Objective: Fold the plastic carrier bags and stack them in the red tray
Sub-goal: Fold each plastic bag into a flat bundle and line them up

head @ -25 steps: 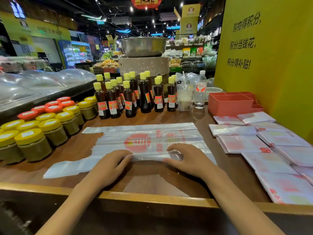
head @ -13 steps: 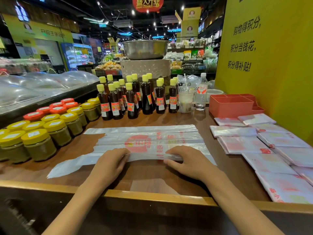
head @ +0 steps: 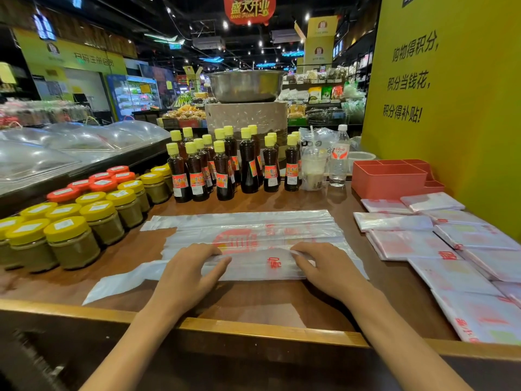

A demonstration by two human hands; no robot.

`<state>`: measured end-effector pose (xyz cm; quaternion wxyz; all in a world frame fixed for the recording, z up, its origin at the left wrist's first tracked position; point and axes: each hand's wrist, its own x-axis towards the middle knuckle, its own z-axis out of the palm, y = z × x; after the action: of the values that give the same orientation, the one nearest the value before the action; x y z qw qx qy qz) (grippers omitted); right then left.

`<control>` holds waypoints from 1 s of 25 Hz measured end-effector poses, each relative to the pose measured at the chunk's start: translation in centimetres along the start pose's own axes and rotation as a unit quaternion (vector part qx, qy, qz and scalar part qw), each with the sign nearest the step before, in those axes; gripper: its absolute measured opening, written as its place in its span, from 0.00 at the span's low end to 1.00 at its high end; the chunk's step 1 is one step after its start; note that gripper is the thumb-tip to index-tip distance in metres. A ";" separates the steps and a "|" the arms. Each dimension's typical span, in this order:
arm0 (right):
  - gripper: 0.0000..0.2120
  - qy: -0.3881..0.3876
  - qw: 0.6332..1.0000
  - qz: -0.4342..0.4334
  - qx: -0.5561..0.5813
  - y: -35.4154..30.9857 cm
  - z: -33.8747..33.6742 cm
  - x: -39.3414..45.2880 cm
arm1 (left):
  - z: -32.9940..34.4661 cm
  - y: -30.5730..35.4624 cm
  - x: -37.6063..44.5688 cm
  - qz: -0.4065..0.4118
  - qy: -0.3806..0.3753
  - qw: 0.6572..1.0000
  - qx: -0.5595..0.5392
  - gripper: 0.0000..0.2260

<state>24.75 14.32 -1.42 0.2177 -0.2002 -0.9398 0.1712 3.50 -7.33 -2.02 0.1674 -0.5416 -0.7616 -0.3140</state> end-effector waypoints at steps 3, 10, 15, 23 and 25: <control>0.13 0.024 1.000 -0.012 -0.004 -0.3 -0.1 0.0 | 0.2 -0.4 0.0 0.019 0.011 1.000 0.022 0.15; 0.12 0.189 0.978 -0.082 -0.028 -0.4 -0.8 -0.5 | -0.4 0.2 -0.4 0.021 0.097 0.993 0.068 0.12; 0.14 0.225 0.967 -0.104 -0.057 -1.0 -0.4 -0.1 | -0.7 0.5 -0.1 -0.008 0.104 0.993 0.055 0.14; 0.10 0.316 0.938 -0.132 -0.060 -1.1 -0.8 0.1 | -1.4 0.6 0.6 0.001 0.077 0.997 0.030 0.07; 0.14 0.336 0.927 -0.136 -0.093 -0.9 -0.8 0.6 | -1.1 0.4 1.7 -0.013 0.076 0.996 0.051 0.04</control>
<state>24.40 13.95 -0.16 0.5223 -0.1352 -0.8416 -0.0259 3.17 -6.73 -0.07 0.2480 -0.4971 -0.7688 -0.3167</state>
